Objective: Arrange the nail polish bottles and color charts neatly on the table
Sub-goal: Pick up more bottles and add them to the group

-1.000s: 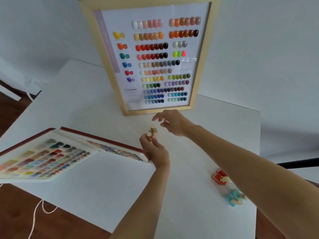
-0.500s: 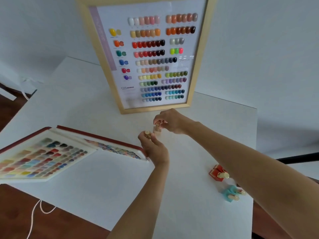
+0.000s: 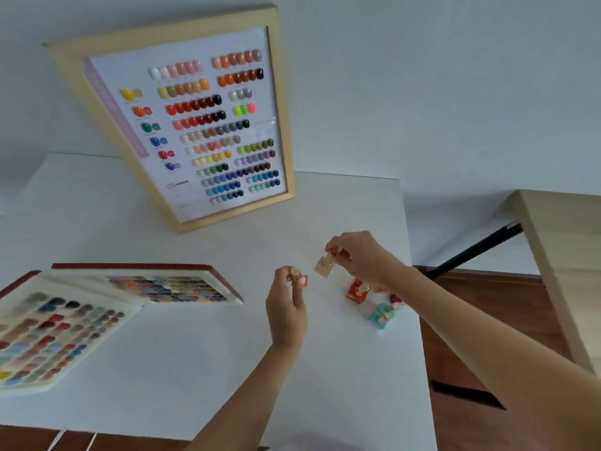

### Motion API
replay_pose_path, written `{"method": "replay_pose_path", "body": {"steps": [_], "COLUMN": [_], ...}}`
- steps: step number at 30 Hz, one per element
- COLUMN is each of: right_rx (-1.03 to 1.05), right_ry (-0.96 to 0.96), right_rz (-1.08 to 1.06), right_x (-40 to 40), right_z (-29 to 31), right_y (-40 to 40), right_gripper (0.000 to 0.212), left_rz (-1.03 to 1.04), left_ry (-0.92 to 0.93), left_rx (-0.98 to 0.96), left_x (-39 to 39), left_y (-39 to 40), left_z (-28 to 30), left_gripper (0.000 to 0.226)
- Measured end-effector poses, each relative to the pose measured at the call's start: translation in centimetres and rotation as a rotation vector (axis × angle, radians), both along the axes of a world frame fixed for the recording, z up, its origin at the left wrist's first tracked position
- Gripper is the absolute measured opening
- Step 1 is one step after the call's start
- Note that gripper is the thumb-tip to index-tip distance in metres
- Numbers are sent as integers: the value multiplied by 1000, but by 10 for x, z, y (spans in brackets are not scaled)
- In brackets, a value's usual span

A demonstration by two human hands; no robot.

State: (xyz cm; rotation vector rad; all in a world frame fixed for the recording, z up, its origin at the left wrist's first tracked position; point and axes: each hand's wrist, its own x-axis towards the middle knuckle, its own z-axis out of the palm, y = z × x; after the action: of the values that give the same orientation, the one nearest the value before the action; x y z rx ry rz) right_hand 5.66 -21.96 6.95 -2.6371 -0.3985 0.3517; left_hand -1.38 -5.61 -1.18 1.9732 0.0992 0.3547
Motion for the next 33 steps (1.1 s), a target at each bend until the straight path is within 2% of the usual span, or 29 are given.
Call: {"method": "replay_pose_path", "body": {"steps": [5,9,14,22,33], "right_rx": [50,67,-82,-171,-145], "right_ry": [-28,-24,5,-108,-104], "right_rz": [-192,-294,-306,-263,-205], "right_x": [-61,-94,-108,-111,-111], "right_z": [-8,-17,-28,-39,-39], "right_y": [-5,-6,-10,-14,-15], "right_gripper": [21,18,19,17,15], "left_rz": [-280,-377,-488,-515,-486], "left_ry": [29,36,50,81,119], "left_rx": [63,103,198,251,273], "left_x": [-29,-37,-36,-39,-41], "left_y": [-3,-7,-17,-27,-26], "left_z": [-4,-5,-7,-7,-6], "left_gripper": [7,10,9,13,19]}}
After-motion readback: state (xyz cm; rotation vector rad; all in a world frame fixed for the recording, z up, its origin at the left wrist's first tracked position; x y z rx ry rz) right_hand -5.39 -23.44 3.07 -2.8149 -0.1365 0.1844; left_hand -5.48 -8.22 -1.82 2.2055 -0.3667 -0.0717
